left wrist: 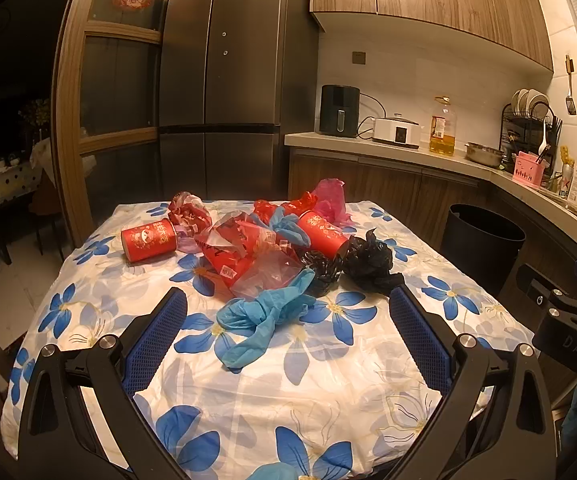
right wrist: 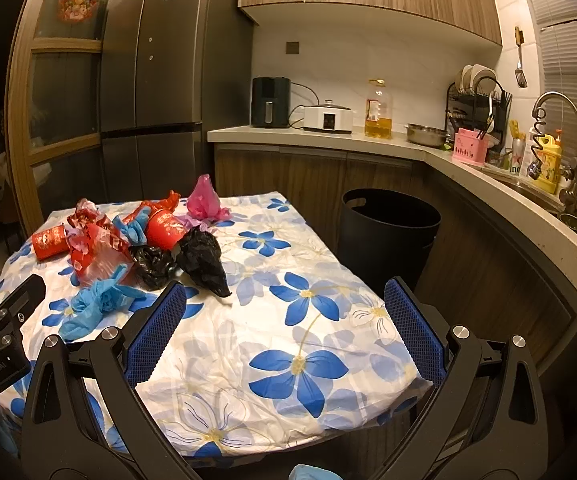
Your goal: Collect trash
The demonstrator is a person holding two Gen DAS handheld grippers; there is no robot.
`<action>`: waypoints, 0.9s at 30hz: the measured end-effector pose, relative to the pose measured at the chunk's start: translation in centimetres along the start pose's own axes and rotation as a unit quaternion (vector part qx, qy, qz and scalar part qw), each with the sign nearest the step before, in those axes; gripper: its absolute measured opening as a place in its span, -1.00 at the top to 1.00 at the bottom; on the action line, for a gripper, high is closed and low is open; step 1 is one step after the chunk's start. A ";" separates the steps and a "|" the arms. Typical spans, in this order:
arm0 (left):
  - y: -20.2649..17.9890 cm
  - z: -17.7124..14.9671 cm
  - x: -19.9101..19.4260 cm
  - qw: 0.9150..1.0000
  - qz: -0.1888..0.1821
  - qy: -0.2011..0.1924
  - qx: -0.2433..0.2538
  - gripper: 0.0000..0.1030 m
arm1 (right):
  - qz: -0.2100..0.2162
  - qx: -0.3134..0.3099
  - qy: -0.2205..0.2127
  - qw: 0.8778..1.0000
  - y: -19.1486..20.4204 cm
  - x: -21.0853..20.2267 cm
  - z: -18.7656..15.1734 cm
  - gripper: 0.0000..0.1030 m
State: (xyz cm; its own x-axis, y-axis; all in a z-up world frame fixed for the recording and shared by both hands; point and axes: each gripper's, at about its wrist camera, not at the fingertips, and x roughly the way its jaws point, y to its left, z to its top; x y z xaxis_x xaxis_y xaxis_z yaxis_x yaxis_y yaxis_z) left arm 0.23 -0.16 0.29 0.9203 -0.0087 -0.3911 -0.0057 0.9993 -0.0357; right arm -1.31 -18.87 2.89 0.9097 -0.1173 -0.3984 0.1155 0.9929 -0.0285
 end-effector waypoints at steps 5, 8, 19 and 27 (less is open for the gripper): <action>-0.1 0.0 0.0 1.000 -0.001 -0.001 0.001 -0.89 | 0.000 0.000 0.000 1.000 -0.1 0.0 0.0 -0.90; -0.1 0.0 0.0 1.000 -0.001 -0.001 0.000 -0.89 | -0.002 0.000 0.001 1.000 -0.1 0.1 0.0 -0.90; -0.3 0.0 0.0 1.000 -0.002 0.000 0.001 -0.89 | -0.003 0.001 0.002 1.000 -0.2 0.1 -0.1 -0.90; -0.5 0.0 0.0 1.000 -0.003 0.000 0.000 -0.89 | -0.005 0.003 0.001 1.000 -0.3 0.1 -0.1 -0.90</action>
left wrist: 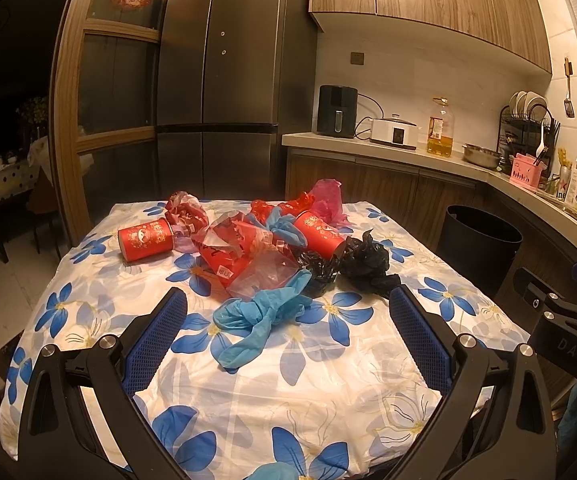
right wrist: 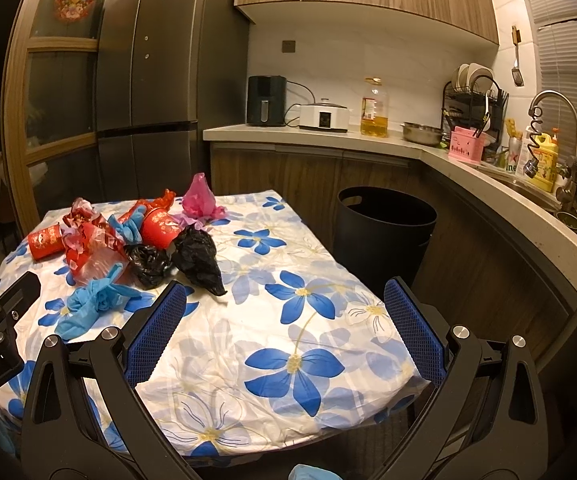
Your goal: Collect trash
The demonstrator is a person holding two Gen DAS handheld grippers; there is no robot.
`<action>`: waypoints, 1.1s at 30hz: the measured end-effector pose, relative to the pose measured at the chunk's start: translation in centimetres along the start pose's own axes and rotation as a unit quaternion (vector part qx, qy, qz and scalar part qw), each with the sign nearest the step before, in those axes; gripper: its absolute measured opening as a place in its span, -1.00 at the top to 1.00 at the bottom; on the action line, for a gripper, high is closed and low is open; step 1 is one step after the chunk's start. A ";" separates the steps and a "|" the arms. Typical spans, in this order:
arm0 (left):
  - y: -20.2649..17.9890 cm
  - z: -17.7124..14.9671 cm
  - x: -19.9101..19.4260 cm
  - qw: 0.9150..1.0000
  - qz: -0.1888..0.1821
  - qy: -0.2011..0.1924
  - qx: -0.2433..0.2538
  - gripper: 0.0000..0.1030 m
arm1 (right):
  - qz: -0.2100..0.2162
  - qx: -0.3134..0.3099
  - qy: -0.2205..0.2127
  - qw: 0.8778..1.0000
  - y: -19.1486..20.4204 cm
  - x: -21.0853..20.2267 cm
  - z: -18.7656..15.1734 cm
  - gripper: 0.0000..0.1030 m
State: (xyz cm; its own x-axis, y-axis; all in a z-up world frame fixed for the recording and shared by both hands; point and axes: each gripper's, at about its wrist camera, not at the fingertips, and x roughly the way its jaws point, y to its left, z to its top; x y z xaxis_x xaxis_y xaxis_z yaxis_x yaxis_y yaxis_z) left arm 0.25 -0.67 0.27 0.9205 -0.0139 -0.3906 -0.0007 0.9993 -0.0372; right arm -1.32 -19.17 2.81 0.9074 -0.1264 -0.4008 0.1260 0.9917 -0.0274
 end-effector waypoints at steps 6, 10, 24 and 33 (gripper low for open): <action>-0.2 0.0 0.1 1.000 -0.002 0.000 0.000 -0.89 | -0.004 0.002 0.000 1.000 -0.2 0.1 -0.1 -0.90; -0.3 0.0 0.0 1.000 -0.005 0.000 -0.001 -0.89 | -0.007 0.003 0.001 1.000 -0.3 0.1 0.0 -0.90; -0.2 0.0 0.1 1.000 -0.011 0.001 -0.003 -0.89 | -0.011 0.004 0.002 1.000 -0.4 0.2 0.1 -0.90; -0.2 0.0 0.1 1.000 -0.011 0.001 -0.003 -0.89 | -0.011 0.004 0.002 1.000 -0.4 0.2 0.1 -0.90</action>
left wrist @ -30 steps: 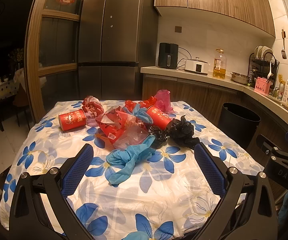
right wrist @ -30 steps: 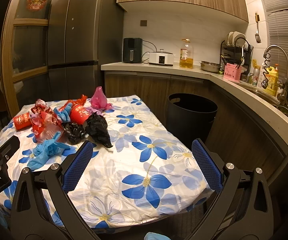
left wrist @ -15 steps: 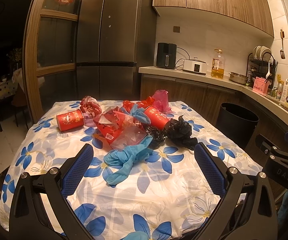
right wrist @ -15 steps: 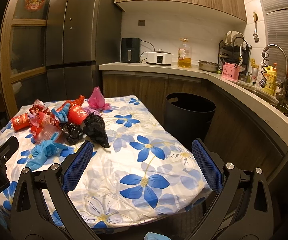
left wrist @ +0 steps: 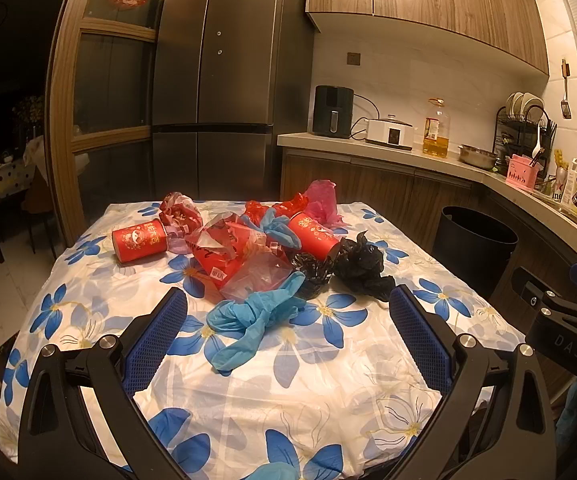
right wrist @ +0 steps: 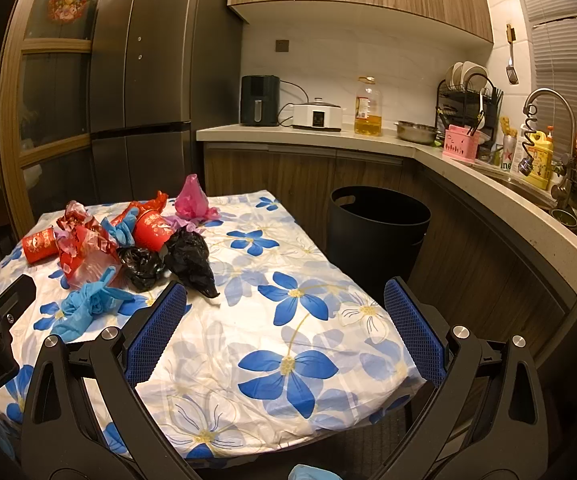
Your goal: Collect trash
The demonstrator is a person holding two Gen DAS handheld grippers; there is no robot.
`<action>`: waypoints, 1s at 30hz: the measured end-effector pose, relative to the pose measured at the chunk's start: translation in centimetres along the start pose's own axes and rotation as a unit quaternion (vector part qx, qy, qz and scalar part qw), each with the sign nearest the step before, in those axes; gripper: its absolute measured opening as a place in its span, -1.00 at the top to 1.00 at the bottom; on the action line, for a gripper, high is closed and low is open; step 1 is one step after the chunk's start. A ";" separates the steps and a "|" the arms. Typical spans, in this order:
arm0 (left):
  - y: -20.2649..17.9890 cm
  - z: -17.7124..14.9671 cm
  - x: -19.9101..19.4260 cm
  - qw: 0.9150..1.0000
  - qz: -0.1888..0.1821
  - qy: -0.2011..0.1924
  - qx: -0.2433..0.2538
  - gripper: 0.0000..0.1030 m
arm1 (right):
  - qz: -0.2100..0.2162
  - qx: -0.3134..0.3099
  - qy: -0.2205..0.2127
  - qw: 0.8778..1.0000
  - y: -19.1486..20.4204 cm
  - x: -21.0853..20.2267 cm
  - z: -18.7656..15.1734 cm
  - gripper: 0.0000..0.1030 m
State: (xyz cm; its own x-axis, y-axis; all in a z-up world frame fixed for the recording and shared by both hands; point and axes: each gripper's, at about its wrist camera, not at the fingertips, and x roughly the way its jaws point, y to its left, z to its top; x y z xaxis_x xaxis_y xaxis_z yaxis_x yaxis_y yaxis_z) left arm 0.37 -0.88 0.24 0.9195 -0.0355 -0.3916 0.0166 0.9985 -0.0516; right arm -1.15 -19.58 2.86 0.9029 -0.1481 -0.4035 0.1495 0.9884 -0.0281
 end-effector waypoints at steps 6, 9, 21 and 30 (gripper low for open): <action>0.0 0.0 0.0 1.000 0.000 0.000 0.000 -0.89 | -0.001 0.000 0.000 1.000 0.0 0.0 0.1 -0.90; 0.0 0.0 0.0 1.000 0.000 0.000 0.000 -0.89 | -0.001 0.001 0.001 1.000 -0.1 0.1 0.1 -0.90; 0.0 0.0 0.1 1.000 0.000 -0.001 0.000 -0.89 | 0.001 0.003 0.005 1.000 -0.4 0.5 0.2 -0.90; 2.0 -1.5 2.6 1.000 0.022 0.000 -0.015 -0.89 | 0.018 0.000 0.010 1.000 0.1 2.6 -1.0 -0.90</action>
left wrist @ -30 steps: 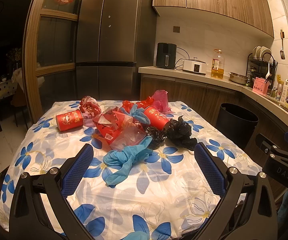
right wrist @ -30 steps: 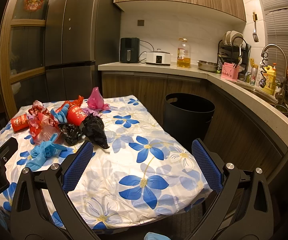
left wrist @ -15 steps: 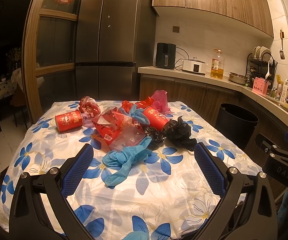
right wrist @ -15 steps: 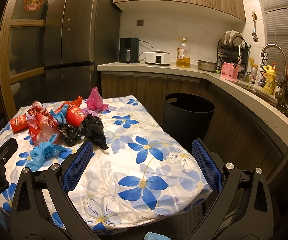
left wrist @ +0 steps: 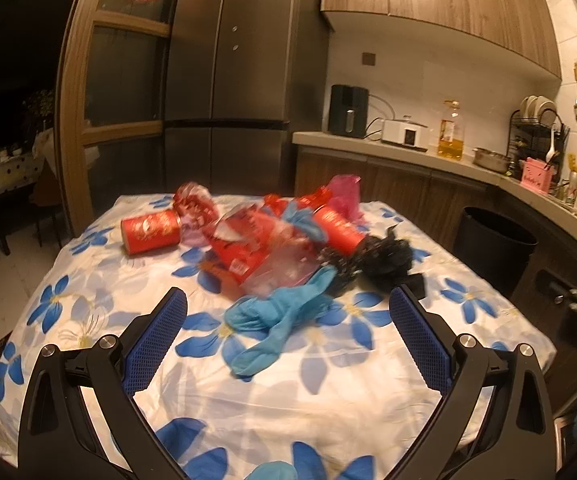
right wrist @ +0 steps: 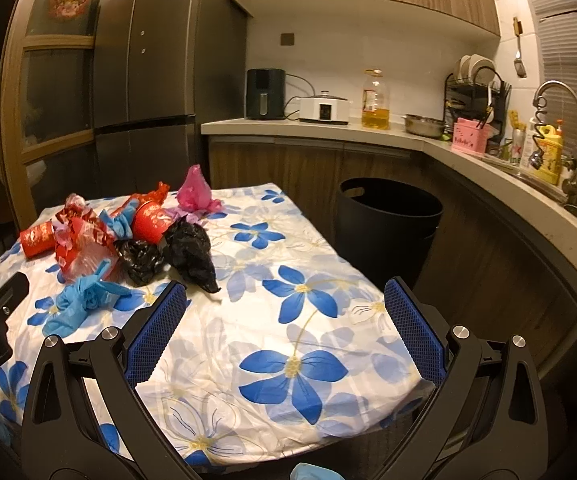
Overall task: Collect trash
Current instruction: 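Grasp the blue glove with the left gripper while the right grasps the black bag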
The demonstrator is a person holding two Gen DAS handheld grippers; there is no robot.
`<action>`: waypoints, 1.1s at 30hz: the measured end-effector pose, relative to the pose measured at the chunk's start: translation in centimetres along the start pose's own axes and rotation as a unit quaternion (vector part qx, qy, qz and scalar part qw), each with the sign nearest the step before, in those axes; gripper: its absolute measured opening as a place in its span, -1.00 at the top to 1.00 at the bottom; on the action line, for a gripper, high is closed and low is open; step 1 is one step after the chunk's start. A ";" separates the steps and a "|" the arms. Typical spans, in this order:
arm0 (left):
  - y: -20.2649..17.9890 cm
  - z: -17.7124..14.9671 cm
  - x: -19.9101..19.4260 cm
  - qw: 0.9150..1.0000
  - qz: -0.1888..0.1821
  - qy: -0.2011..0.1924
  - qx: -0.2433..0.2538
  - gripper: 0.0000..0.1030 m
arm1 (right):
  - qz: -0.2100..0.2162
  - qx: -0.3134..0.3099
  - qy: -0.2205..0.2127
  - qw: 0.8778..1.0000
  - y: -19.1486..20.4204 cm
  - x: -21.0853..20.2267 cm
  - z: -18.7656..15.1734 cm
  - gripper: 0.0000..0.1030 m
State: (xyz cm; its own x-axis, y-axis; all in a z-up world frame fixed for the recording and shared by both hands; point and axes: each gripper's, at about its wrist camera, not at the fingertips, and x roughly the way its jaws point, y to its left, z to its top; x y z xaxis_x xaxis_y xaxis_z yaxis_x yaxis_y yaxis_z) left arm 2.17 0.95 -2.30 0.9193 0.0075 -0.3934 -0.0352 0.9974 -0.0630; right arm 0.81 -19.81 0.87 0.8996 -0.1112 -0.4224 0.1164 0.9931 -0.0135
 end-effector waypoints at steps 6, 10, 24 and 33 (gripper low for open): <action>1.4 -1.4 3.1 1.000 0.005 0.009 0.004 -0.77 | 0.027 0.000 -0.008 1.000 0.5 1.7 -0.8 -0.90; 2.0 -1.2 5.4 1.000 0.010 0.018 0.001 -0.64 | 0.054 0.004 -0.011 0.998 1.0 3.5 -1.0 -0.86; 1.7 -3.0 12.0 0.991 0.006 0.132 0.008 0.31 | 0.117 -0.014 -0.003 0.993 4.2 11.4 -0.6 -0.32; 2.0 -2.9 11.3 0.993 -0.002 0.122 -0.001 0.83 | 0.144 -0.029 0.010 0.989 6.5 14.4 -0.2 0.03</action>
State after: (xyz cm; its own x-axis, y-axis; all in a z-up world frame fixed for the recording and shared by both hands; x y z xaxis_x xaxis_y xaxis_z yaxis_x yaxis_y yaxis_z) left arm 11.39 2.78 -9.56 0.7971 -0.0147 -0.6036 -0.0322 0.9972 -0.0669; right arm 14.46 -14.98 -5.48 0.8832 0.1759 -0.4349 -0.1678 0.9842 0.0572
